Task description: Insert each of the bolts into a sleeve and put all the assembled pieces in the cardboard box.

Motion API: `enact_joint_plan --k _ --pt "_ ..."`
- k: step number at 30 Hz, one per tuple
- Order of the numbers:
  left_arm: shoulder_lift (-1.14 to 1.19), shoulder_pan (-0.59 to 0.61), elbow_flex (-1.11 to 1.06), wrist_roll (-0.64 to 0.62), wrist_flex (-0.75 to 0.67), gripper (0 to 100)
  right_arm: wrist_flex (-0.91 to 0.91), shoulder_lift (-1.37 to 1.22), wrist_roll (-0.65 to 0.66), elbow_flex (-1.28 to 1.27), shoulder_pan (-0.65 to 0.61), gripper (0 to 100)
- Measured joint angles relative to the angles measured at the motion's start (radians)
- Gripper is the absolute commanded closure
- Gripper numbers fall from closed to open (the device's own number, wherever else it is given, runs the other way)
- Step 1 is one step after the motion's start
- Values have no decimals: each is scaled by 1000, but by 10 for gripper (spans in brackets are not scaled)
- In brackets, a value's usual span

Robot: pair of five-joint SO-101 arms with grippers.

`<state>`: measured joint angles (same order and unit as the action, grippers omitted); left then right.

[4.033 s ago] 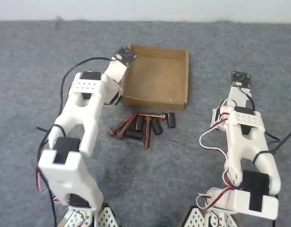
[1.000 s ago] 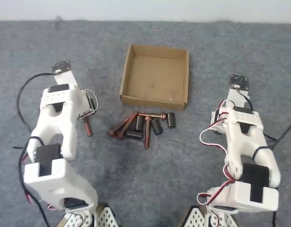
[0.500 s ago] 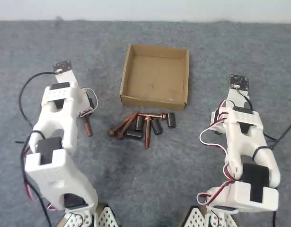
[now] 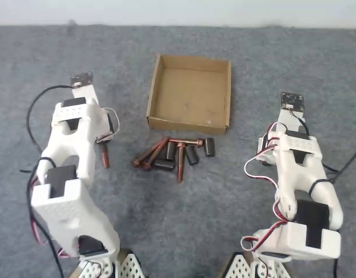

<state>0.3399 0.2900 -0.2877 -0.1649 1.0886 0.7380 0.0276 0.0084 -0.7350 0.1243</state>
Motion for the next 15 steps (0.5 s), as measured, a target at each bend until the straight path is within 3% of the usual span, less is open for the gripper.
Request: enact_joint_plan --k 4,11,15 --pt "-100 2 -117 9 -43 989 0 0 0 0 2 992" --pt "-384 3 -434 9 -293 988 0 0 0 0 2 992" --pt "-474 3 -542 9 -331 988 0 0 0 0 2 992"
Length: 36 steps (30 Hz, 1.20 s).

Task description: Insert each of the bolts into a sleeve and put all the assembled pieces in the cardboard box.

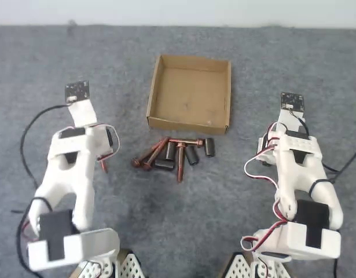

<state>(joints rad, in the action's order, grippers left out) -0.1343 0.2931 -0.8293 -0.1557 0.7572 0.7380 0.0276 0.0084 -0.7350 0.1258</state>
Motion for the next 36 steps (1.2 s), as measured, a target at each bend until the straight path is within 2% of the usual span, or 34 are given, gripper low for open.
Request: enact_joint_plan --k 6,14,23,36 --pt "-46 6 -91 0 -2 988 0 0 0 3 0 992" --pt "-48 5 -100 0 -6 988 6 -2 0 61 0 992" --pt "-48 5 -126 0 -63 988 9 -2 0 190 0 992" --pt "-48 5 -129 0 -68 988 9 -2 0 374 0 992"
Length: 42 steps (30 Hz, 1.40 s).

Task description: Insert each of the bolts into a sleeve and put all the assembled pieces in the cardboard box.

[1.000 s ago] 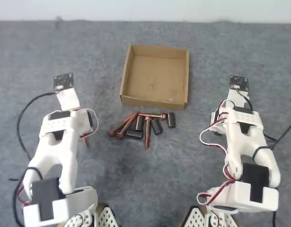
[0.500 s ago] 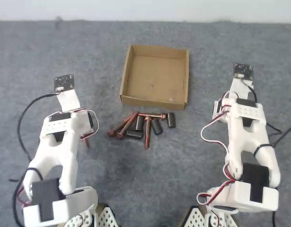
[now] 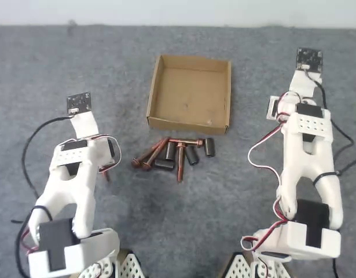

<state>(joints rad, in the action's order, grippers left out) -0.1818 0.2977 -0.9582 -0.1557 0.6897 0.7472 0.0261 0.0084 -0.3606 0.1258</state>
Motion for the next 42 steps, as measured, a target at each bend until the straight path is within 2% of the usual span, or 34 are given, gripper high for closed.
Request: enact_joint_plan --k 12,19,25,33,42 --pt "0 0 0 3 0 988 -97 0 0 25 0 992" --pt "0 0 0 3 0 988 -193 129 -2 -181 0 992" --pt "0 0 0 3 0 988 -253 272 -77 -367 -6 992" --pt "0 0 0 3 0 988 -255 393 -213 -476 -72 992" --pt "0 0 0 3 0 988 -255 572 -230 -578 -81 992"
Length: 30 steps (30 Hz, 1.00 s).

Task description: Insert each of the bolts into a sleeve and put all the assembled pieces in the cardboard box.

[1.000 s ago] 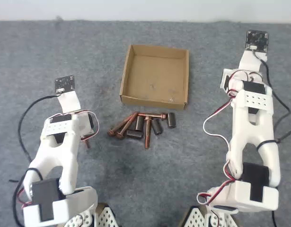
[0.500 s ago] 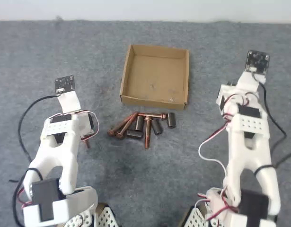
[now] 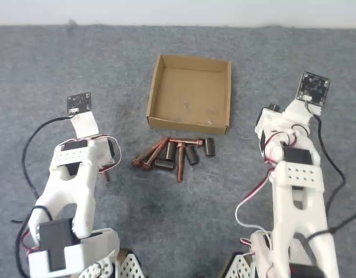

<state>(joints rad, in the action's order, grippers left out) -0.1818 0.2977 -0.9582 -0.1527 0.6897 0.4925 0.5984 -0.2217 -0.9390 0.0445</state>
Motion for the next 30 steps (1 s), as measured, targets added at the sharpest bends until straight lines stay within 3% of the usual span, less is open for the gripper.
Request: enact_joint_plan --k 7,17,30 --pt "0 0 0 0 0 988 -83 106 0 -141 -117 992" --pt "0 0 0 0 0 988 -614 189 0 -425 -163 992" --pt "0 0 0 0 0 988 -1099 189 5 -601 -216 992"
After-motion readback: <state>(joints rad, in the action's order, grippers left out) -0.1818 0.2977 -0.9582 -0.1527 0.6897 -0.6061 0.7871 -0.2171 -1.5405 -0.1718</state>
